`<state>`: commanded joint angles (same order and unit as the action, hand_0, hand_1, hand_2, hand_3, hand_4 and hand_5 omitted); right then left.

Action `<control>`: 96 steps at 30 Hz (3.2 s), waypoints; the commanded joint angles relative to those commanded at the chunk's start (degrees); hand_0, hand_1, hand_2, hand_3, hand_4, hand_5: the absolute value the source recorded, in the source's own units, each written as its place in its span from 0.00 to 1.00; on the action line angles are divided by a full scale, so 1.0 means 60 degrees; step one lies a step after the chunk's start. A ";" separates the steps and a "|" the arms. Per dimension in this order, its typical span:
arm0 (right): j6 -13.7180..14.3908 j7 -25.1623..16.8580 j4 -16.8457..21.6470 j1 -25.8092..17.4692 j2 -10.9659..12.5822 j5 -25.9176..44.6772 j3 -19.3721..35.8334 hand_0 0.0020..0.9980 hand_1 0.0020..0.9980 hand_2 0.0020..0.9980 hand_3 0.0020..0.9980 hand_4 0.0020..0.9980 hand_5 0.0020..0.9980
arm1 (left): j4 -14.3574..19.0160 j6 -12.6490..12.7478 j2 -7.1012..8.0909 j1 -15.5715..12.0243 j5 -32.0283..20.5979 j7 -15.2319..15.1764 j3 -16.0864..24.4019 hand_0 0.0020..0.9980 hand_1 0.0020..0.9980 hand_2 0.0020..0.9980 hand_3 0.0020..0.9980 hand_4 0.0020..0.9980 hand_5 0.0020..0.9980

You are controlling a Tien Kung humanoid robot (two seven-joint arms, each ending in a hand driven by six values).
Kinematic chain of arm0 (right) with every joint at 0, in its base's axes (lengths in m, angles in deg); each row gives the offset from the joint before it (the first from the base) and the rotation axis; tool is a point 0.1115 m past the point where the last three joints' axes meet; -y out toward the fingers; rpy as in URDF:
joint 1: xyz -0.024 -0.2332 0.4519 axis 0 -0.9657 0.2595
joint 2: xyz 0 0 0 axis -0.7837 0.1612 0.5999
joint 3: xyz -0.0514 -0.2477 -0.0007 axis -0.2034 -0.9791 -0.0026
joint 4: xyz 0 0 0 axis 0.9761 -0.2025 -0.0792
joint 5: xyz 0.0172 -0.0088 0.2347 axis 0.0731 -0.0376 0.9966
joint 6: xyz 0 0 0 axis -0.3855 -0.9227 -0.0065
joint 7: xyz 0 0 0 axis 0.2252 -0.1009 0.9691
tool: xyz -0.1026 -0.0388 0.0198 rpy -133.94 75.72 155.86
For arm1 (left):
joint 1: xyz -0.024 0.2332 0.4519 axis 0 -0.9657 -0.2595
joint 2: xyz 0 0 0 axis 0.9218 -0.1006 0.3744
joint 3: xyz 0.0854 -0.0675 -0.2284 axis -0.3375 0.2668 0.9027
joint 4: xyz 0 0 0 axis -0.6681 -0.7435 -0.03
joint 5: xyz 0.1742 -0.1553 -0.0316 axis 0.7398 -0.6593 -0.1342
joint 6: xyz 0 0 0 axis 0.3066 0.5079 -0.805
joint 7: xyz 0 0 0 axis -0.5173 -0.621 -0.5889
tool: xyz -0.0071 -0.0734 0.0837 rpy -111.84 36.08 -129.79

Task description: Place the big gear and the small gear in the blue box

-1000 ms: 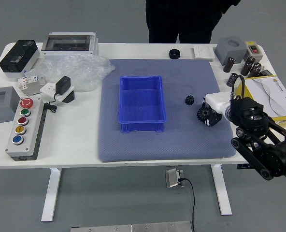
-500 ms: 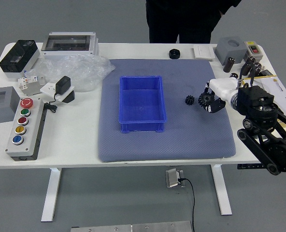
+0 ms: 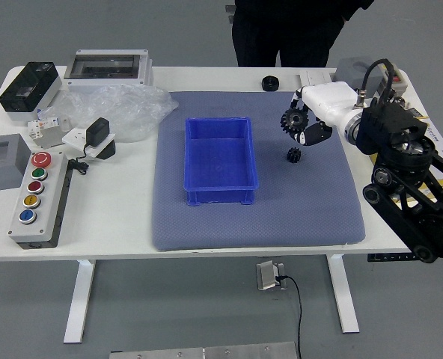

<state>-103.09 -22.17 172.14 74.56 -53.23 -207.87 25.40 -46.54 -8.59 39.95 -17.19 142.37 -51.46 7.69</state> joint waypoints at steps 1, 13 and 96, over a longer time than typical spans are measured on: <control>0.0009 -0.0008 -0.0048 0.0070 -0.0119 0.0014 -0.0043 0.53 0.43 0.43 0.43 0.59 0.18 | 0.0000 -0.0001 0.0000 0.0000 0.0006 0.0000 0.0001 0.85 0.83 0.83 0.83 0.75 0.39; 0.0220 -0.0136 -0.1043 0.0742 -0.1426 0.0148 -0.0499 0.53 0.43 0.43 0.44 0.59 0.18 | 0.0000 -0.0016 -0.0009 -0.0015 0.0042 0.0004 -0.0010 0.85 0.83 0.83 0.83 0.75 0.39; 0.1297 -0.1283 -0.6026 0.1456 -0.1419 0.1141 -0.0943 0.63 0.58 0.69 0.68 0.71 0.32 | 0.0000 -0.0032 -0.0099 0.0039 -0.0013 -0.0013 -0.0088 0.85 0.83 0.83 0.83 0.75 0.39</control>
<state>-95.31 -29.88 135.98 83.29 -61.75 -201.02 19.74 -46.54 -8.78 39.36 -16.96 142.29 -51.54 7.17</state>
